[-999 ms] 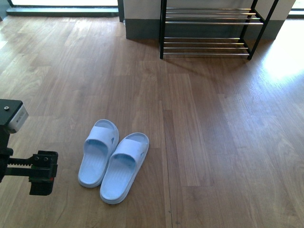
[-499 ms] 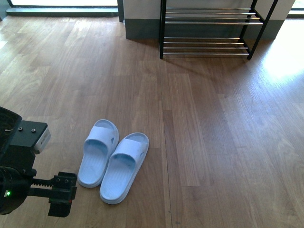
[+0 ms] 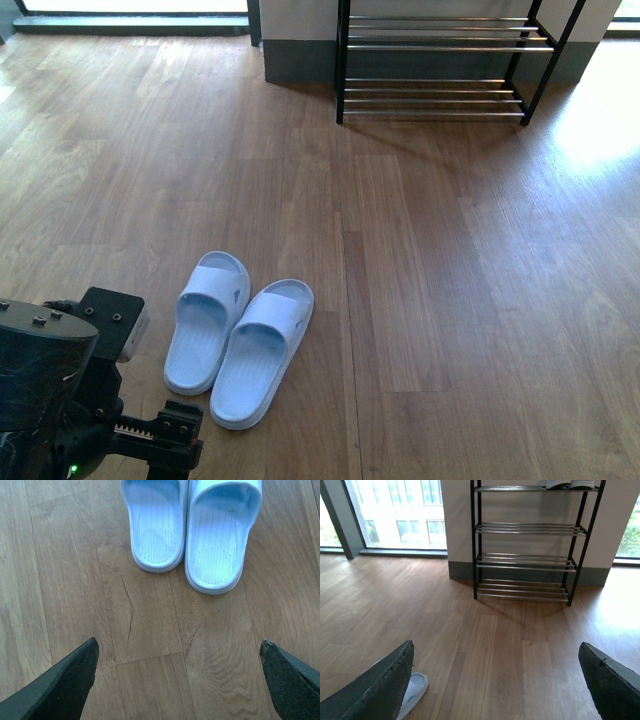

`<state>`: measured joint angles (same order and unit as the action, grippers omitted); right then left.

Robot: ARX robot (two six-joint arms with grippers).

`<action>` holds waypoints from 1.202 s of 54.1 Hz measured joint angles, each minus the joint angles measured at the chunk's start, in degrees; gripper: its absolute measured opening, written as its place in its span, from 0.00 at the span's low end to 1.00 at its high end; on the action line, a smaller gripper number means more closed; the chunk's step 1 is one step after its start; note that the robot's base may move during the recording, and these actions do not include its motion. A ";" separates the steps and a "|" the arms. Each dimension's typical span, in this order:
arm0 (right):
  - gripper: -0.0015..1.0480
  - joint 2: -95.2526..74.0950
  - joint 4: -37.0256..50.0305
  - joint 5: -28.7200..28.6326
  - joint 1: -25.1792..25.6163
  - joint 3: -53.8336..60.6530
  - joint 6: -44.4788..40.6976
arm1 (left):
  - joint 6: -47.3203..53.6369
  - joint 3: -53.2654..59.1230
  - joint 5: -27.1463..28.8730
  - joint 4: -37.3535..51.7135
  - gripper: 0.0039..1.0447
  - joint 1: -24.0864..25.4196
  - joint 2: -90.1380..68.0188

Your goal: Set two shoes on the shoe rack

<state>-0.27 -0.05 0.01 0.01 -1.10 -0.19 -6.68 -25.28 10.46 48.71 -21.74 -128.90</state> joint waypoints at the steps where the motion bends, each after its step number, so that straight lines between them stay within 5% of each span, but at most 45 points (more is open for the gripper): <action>1: 0.91 0.00 0.00 -0.02 0.00 0.00 0.00 | -0.02 -0.09 0.00 0.00 0.91 0.33 -0.04; 38: 0.91 0.00 0.00 -0.02 0.00 0.00 0.00 | 4.22 -14.47 -5.53 -2.21 0.91 9.53 -8.85; 65: 0.91 0.00 0.00 -0.02 0.00 0.00 0.00 | 5.16 -23.50 -9.49 0.13 0.91 3.26 -19.50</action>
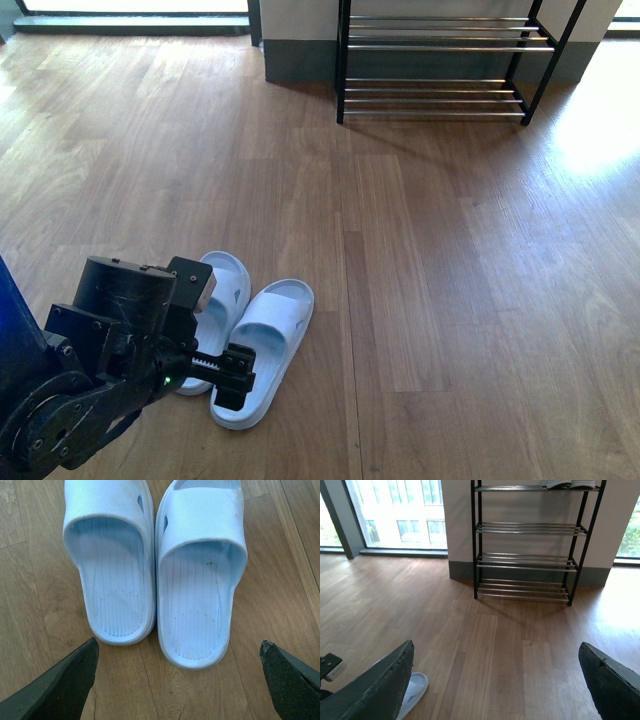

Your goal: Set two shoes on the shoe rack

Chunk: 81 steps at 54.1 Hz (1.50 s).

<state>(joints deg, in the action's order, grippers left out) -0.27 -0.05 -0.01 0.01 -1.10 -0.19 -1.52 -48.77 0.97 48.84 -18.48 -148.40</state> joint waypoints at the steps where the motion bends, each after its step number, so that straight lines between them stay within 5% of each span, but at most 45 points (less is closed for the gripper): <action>1: 0.91 0.00 0.00 0.00 0.00 0.00 0.00 | 0.04 -0.28 -0.09 0.17 0.91 0.00 -0.48; 81: 0.91 0.00 0.00 0.02 0.00 0.00 0.00 | -0.94 -26.12 -2.14 0.90 0.91 -3.02 -22.27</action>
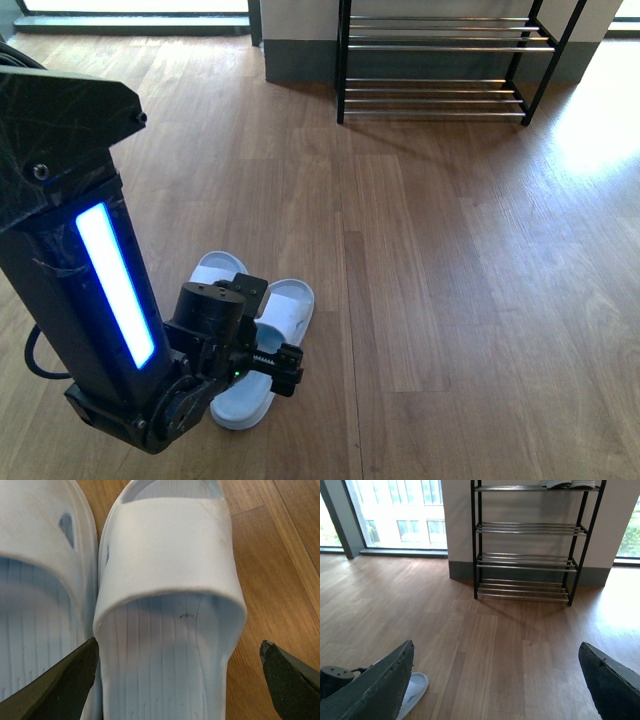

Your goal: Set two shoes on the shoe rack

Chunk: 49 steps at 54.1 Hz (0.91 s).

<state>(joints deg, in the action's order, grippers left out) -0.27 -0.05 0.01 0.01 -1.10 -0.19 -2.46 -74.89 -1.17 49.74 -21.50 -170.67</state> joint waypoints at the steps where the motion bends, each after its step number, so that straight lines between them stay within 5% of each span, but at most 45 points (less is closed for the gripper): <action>1: 0.91 0.00 0.00 -0.02 0.00 0.00 0.00 | -0.07 -0.74 0.00 -0.24 0.91 -0.15 -0.35; 31: 0.91 0.00 0.00 0.00 0.00 0.00 0.00 | -4.50 -15.76 -0.79 -0.96 0.91 -3.85 -10.40; 49: 0.91 0.00 0.00 0.00 0.00 0.00 0.00 | -5.01 -19.85 4.35 -0.52 0.85 -3.91 -12.61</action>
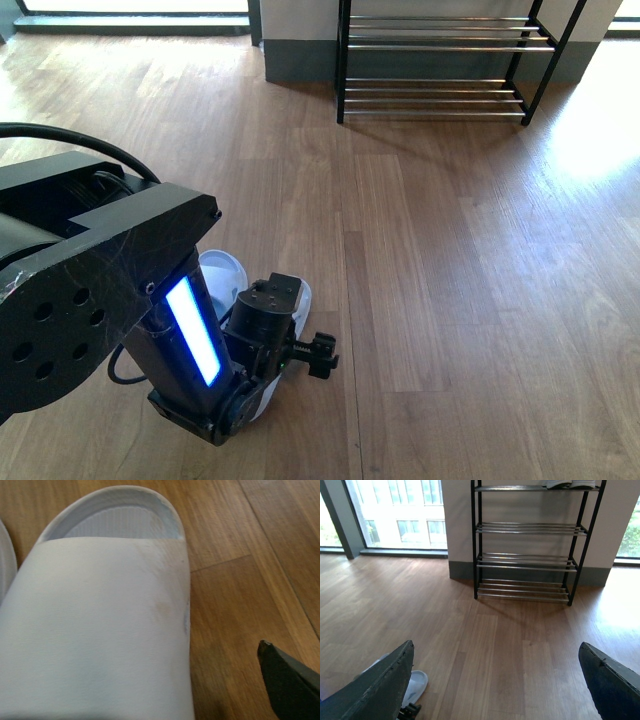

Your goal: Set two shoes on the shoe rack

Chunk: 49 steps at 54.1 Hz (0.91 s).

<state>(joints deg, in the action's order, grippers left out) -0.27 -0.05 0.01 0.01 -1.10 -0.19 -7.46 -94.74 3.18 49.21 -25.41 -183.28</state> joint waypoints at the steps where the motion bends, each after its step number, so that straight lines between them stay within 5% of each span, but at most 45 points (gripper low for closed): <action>1: 0.91 0.00 0.00 -0.02 0.00 0.00 0.00 | -0.22 -0.17 0.04 -0.04 0.82 0.15 -0.15; 7: 0.91 0.00 0.00 -0.02 0.00 0.00 0.00 | -0.28 -0.63 0.57 -0.11 0.59 1.07 -0.59; 31: 0.91 0.00 0.00 -0.02 0.00 0.00 0.00 | -2.82 0.09 1.11 -0.46 0.06 1.44 -0.17; 49: 0.91 0.00 0.00 -0.02 0.00 0.00 0.00 | -7.32 15.87 2.03 0.96 0.02 3.67 11.10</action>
<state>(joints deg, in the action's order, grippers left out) -0.27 -0.05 -0.01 0.01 -1.10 -0.19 -14.79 -78.87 5.21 50.17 -21.74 -172.18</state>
